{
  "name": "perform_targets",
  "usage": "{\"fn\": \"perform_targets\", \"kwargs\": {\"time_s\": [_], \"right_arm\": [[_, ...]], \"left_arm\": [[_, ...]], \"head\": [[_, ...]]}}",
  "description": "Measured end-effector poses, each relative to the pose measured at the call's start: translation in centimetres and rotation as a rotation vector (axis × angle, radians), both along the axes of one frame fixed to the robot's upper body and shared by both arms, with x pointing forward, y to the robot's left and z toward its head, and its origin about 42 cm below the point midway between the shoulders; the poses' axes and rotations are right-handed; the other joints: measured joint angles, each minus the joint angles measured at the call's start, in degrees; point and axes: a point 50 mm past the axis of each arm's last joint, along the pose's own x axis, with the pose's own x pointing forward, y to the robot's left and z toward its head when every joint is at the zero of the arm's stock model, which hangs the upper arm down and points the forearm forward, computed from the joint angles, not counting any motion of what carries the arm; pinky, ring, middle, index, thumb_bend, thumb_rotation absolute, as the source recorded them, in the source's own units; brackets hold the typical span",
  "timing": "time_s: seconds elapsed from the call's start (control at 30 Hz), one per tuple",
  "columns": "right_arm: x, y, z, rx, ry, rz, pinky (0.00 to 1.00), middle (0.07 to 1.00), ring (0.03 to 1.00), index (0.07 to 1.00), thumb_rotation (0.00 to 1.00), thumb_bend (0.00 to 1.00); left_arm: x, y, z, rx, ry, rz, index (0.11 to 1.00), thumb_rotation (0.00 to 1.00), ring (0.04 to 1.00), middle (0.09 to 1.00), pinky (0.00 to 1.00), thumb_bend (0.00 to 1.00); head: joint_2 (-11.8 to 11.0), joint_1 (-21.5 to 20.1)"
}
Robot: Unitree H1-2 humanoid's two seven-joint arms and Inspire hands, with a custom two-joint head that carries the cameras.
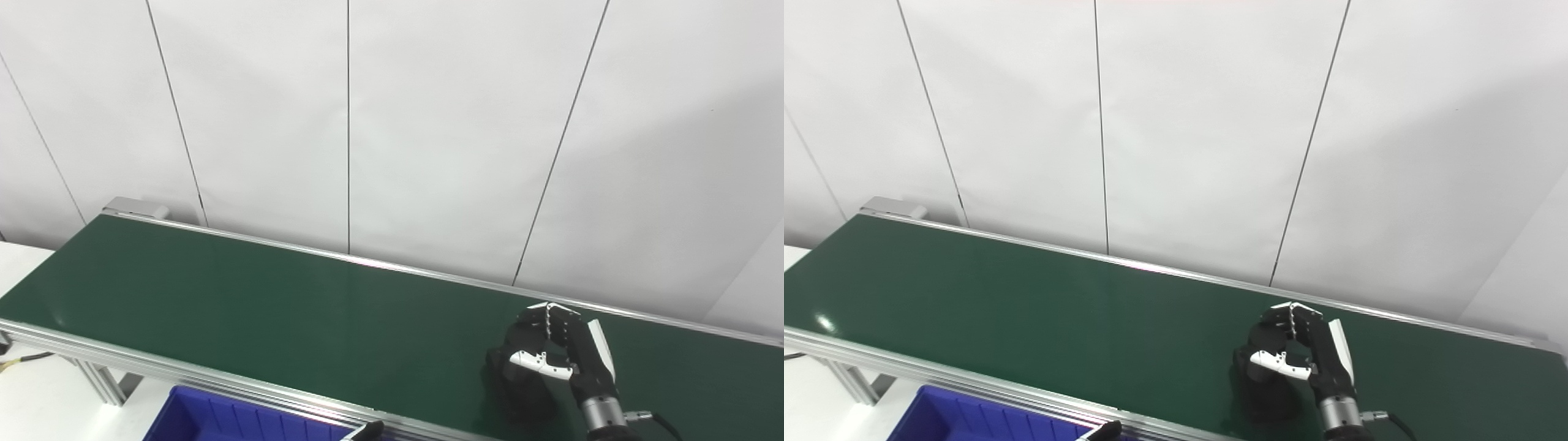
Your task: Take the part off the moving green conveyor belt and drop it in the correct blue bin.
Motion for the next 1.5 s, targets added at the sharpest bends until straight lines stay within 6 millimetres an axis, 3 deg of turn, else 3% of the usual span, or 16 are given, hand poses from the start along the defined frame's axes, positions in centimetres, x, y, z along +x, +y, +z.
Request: {"fn": "perform_targets", "kwargs": {"time_s": [0.57, 0.87, 0.9, 1.17, 1.43, 1.5], "right_arm": [[-4.4, 0.1, 7.4, -0.013, -0.308, 0.035, 0.4, 0.489, 0.468, 0.47, 0.0, 0.52], [-6.9, -0.7, 7.2, 0.009, -0.301, 0.031, 0.39, 0.488, 0.456, 0.479, 0.0, 0.52], [-7.3, -0.7, 7.3, 0.008, -0.299, 0.029, 0.39, 0.487, 0.455, 0.48, 0.0, 0.52], [-9.4, -0.3, 8.4, 0.008, -0.301, 0.026, 0.4, 0.488, 0.467, 0.472, 0.0, 0.52], [-12.6, 0.1, 8.3, 0.01, -0.265, 0.007, 0.42, 0.488, 0.474, 0.468, 0.0, 0.52], [-13.0, 0.3, 8.4, 0.005, -0.258, 0.0, 0.43, 0.488, 0.477, 0.467, 0.0, 0.52]], "left_arm": [[0.3, 0.8, 0.2, 0.008, -0.009, 0.003, 0.93, 0.53, 0.953, 0.96, 0.91, 0.99], [1.8, 0.9, 0.3, -0.006, -0.021, -0.007, 0.926, 0.53, 0.938, 0.948, 0.91, 0.97], [2.0, 1.0, 0.4, -0.006, -0.025, -0.006, 0.923, 0.53, 0.934, 0.945, 0.91, 0.98], [2.5, 1.9, 1.5, -0.013, -0.044, 0.008, 0.914, 0.5, 0.924, 0.943, 0.9, 0.95], [2.7, 2.3, 2.6, -0.024, -0.06, -0.003, 0.933, 0.51, 0.926, 0.947, 0.89, 0.95], [2.8, 2.6, 2.7, -0.035, -0.054, -0.002, 0.941, 0.52, 0.93, 0.951, 0.89, 0.96]], "head": [[2.1, -3.42], [3.78, -3.96], [5.0, -5.96], [8.08, -8.52], [9.49, -11.6], [10.02, -14.93]]}}
